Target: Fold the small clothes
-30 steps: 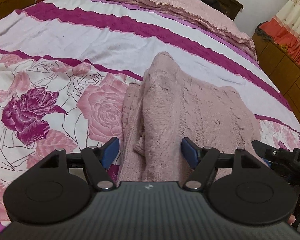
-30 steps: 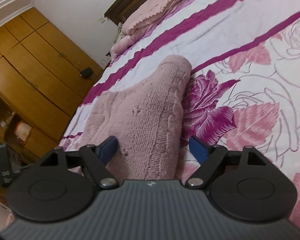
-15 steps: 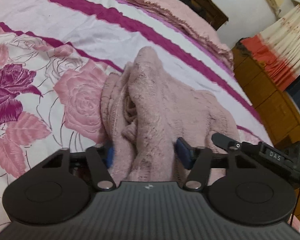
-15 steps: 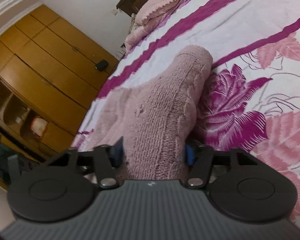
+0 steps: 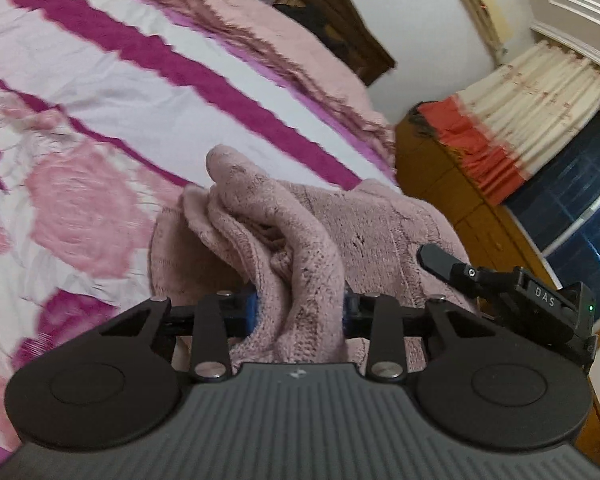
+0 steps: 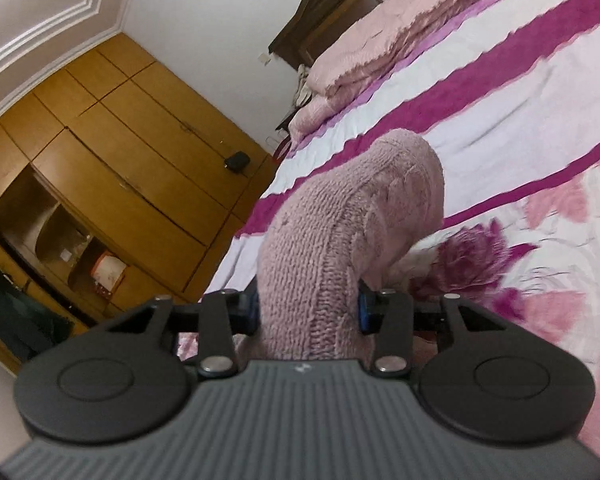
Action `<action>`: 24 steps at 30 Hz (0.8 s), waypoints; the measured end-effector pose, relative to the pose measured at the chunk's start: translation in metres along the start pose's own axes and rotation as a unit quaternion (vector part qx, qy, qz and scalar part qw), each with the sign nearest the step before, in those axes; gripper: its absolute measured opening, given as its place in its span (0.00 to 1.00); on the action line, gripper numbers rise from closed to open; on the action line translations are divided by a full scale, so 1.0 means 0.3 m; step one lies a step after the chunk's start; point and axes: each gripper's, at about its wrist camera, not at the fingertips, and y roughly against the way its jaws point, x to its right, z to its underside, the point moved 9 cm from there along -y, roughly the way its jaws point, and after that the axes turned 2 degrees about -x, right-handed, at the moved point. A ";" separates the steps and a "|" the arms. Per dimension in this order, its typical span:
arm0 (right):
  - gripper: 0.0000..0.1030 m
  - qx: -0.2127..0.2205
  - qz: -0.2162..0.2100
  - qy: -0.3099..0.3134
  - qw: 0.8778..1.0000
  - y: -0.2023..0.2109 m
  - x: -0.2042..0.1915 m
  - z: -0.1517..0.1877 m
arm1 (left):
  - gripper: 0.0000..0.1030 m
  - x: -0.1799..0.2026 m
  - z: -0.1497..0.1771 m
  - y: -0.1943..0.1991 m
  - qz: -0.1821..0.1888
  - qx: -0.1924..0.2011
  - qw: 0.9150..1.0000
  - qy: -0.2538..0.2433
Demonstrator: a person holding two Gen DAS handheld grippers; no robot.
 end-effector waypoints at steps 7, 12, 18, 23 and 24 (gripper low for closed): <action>0.44 0.013 0.057 -0.005 0.998 0.175 0.121 0.034 | 0.38 0.112 0.160 -0.071 0.008 -0.049 0.999 -0.015; 0.45 -0.024 0.130 -0.016 0.991 0.185 0.304 0.111 | 0.40 0.113 0.306 -0.138 -0.051 -0.089 0.993 -0.050; 0.54 -0.045 0.165 -0.012 0.985 0.173 0.380 0.162 | 0.47 0.122 0.337 -0.140 -0.082 -0.094 0.987 -0.102; 0.59 -0.011 0.186 0.033 0.982 0.217 0.329 0.084 | 0.60 0.137 0.246 -0.154 -0.105 -0.085 0.984 -0.119; 0.60 0.000 0.185 0.040 0.982 0.225 0.323 0.063 | 0.62 0.137 0.224 -0.163 -0.113 -0.081 0.982 -0.125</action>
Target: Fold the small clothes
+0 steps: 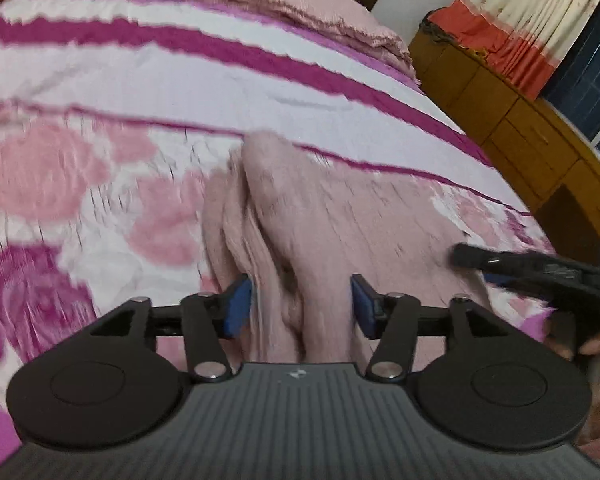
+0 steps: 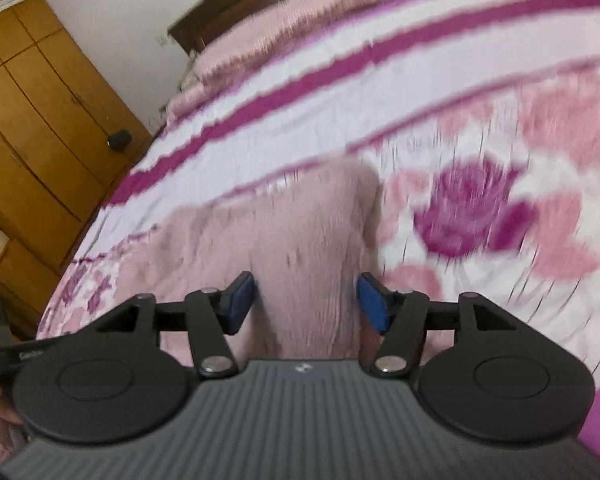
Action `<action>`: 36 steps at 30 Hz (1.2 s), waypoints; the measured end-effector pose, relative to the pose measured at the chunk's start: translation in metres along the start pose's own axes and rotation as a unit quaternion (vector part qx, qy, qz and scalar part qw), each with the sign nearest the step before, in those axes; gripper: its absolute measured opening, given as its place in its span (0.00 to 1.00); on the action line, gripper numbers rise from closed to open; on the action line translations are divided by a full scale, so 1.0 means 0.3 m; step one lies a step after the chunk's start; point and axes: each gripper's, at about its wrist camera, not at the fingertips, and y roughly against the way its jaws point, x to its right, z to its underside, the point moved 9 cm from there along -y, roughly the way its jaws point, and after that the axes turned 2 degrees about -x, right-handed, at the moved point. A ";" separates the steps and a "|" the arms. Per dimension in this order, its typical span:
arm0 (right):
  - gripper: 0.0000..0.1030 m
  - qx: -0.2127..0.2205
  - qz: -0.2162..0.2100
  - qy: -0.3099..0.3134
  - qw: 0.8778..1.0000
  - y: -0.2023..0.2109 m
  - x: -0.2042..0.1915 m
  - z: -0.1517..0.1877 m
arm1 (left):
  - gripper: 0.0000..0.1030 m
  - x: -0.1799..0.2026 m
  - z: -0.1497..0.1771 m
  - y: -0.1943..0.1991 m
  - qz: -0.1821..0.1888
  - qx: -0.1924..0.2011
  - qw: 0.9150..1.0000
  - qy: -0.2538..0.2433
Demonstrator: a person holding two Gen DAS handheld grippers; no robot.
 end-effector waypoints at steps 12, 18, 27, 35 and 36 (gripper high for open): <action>0.29 -0.016 -0.052 -0.088 0.995 -0.189 0.109 -0.055 | 0.18 -0.023 -0.170 -0.153 -0.025 0.021 0.999 -0.011; 0.27 0.055 0.011 0.056 0.997 -0.164 -0.038 -0.069 | 0.17 -0.066 -0.177 -0.185 -0.072 0.034 0.996 -0.047; 0.37 0.030 0.086 0.026 0.995 -0.217 0.035 -0.030 | 0.22 -0.105 -0.166 -0.224 -0.070 0.028 0.996 -0.043; 0.46 0.063 0.086 0.020 0.994 -0.062 -0.038 -0.012 | 0.32 -0.044 -0.140 -0.040 -0.072 0.032 0.996 -0.037; 0.47 0.066 0.086 0.024 0.994 -0.040 -0.050 -0.005 | 0.35 -0.036 -0.133 -0.016 -0.075 0.034 0.996 -0.039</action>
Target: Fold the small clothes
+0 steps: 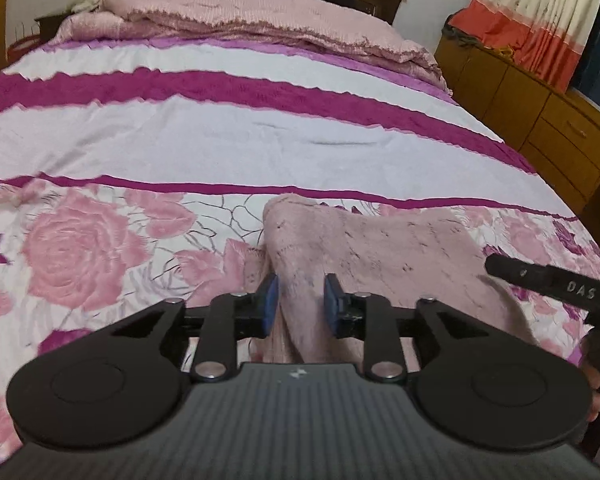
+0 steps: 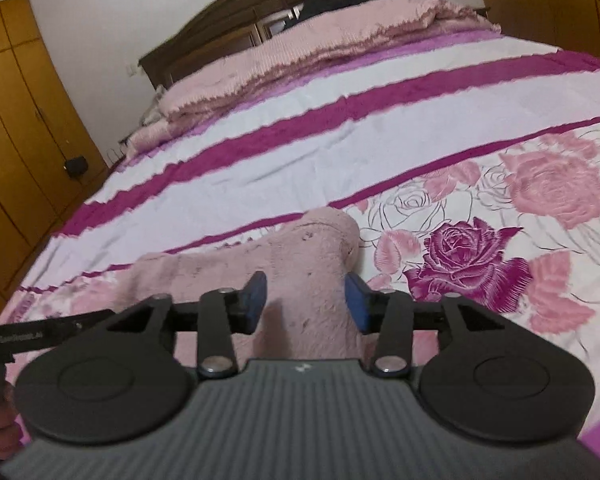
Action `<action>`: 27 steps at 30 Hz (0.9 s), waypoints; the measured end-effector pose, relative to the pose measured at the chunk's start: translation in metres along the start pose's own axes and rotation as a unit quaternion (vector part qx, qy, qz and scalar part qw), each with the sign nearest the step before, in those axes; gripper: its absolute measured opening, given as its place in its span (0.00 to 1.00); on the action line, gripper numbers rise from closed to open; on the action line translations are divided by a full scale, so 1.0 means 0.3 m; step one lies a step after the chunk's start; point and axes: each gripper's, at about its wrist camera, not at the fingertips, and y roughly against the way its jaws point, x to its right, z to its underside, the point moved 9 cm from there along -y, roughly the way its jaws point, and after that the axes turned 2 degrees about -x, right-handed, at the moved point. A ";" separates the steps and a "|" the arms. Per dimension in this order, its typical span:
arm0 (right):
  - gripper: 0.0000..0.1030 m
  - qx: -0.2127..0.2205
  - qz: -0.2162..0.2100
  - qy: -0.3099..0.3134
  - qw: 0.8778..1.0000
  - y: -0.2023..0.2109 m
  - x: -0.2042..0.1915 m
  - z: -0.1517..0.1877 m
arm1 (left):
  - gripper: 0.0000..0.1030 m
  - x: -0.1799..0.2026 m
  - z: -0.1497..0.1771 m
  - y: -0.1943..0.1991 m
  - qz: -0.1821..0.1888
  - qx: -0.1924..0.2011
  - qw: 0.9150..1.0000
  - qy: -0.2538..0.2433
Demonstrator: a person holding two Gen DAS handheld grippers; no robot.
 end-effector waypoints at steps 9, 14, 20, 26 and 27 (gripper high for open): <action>0.64 0.012 -0.012 0.025 1.000 0.199 -0.074 0.035 | 0.71 0.050 0.086 0.205 -0.026 0.022 0.999 -0.009; 0.71 0.011 -0.007 0.055 0.998 0.275 -0.105 0.085 | 0.80 0.067 0.151 0.262 -0.042 0.016 0.999 -0.003; 0.71 0.000 0.007 0.077 0.997 0.312 -0.104 0.181 | 0.81 0.072 0.257 0.269 -0.060 -0.009 0.998 0.014; 0.71 -0.015 0.041 0.100 0.994 0.301 -0.077 0.291 | 0.81 0.098 0.364 0.241 -0.084 -0.023 0.996 0.005; 0.71 -0.017 0.048 0.105 0.993 0.297 -0.070 0.307 | 0.81 0.103 0.379 0.229 -0.087 -0.026 0.996 0.004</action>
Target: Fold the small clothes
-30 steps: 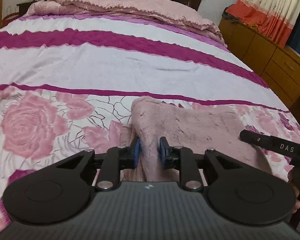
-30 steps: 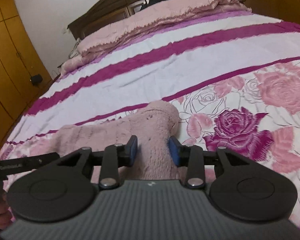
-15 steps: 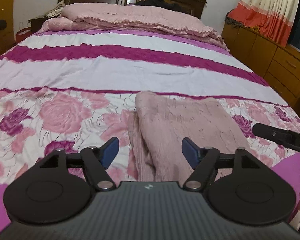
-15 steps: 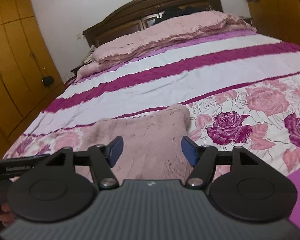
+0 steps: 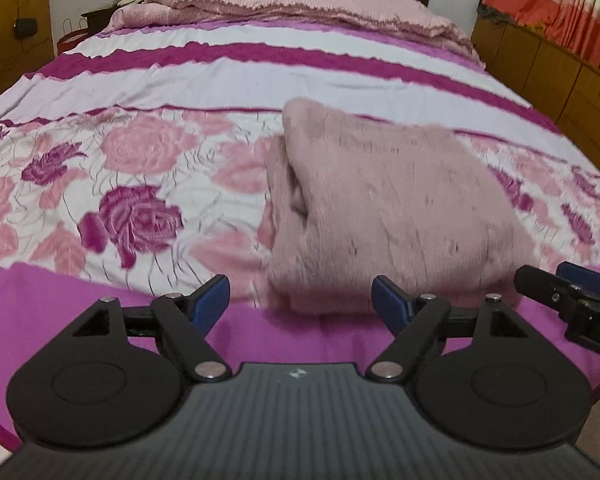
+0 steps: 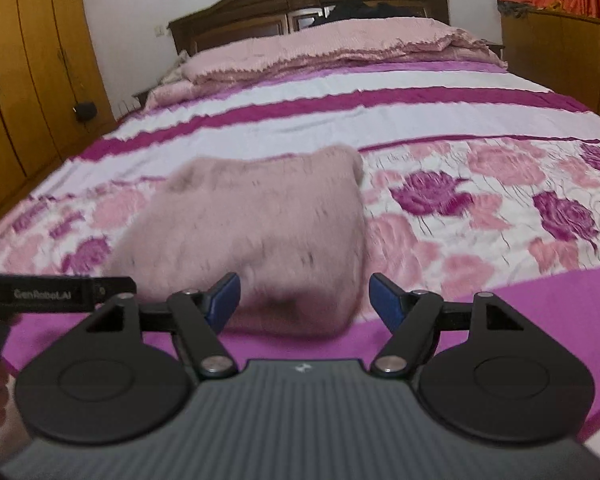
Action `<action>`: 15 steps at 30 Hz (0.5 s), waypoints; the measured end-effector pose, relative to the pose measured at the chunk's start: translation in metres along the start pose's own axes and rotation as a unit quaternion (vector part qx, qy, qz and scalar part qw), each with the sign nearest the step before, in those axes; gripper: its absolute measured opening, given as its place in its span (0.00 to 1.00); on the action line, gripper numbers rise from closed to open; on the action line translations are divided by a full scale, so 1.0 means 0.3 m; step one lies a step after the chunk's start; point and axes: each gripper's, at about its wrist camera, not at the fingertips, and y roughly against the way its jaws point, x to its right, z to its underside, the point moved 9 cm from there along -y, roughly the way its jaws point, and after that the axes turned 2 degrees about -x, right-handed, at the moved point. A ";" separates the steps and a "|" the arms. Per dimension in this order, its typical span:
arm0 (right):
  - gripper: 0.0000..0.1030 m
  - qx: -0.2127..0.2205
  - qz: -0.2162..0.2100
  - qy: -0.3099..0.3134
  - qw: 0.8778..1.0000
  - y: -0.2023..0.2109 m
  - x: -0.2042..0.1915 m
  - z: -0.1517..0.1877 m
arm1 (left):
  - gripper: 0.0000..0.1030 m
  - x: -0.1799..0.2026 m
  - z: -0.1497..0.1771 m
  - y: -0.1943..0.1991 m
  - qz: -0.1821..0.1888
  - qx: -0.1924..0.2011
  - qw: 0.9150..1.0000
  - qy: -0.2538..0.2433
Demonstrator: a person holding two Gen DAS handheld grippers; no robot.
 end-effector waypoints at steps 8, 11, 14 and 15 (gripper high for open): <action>0.71 -0.028 0.023 0.001 0.999 -0.056 0.030 0.097 | 0.81 0.041 0.078 -0.096 -0.014 -0.044 0.999 -0.008; 0.71 -0.030 0.020 -0.009 0.999 -0.065 0.037 0.104 | 0.81 0.047 0.087 -0.110 -0.025 -0.045 0.998 -0.021; 0.71 -0.033 0.020 -0.010 0.999 -0.074 0.040 0.111 | 0.82 0.049 0.094 -0.118 -0.029 -0.044 0.998 -0.027; 0.71 -0.033 0.022 -0.009 0.999 -0.076 0.039 0.113 | 0.83 0.049 0.096 -0.120 -0.030 -0.044 0.998 -0.028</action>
